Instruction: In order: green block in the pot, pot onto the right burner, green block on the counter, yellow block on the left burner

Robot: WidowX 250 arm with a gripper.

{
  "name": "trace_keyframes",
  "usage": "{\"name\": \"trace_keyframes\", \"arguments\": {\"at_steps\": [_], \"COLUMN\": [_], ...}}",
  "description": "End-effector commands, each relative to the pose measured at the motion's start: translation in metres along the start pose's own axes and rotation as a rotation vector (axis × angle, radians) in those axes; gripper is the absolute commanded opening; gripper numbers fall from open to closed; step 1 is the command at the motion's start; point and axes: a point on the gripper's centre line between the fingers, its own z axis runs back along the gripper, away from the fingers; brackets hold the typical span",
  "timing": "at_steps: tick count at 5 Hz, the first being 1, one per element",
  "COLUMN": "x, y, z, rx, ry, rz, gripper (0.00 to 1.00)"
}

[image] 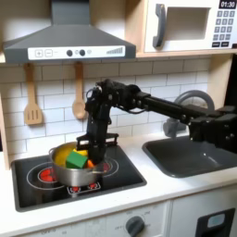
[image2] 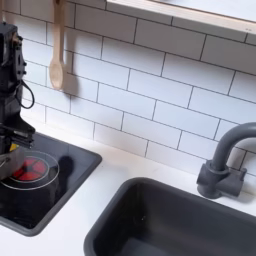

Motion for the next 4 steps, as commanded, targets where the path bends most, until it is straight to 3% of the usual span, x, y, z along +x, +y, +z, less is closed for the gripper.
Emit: {"name": "trace_keyframes", "arguments": {"at_steps": [1,2,4], "x": [-0.008,-0.009,-0.005], "y": [-0.022,-0.029,-0.024], "z": [0.003,0.003,0.022], "rx": [-0.028,-0.040,-0.029], "ry": [0.002,0.005,-0.026], "rz": [-0.071,-0.089,-0.039], "gripper": [0.00,0.00,0.00]}}
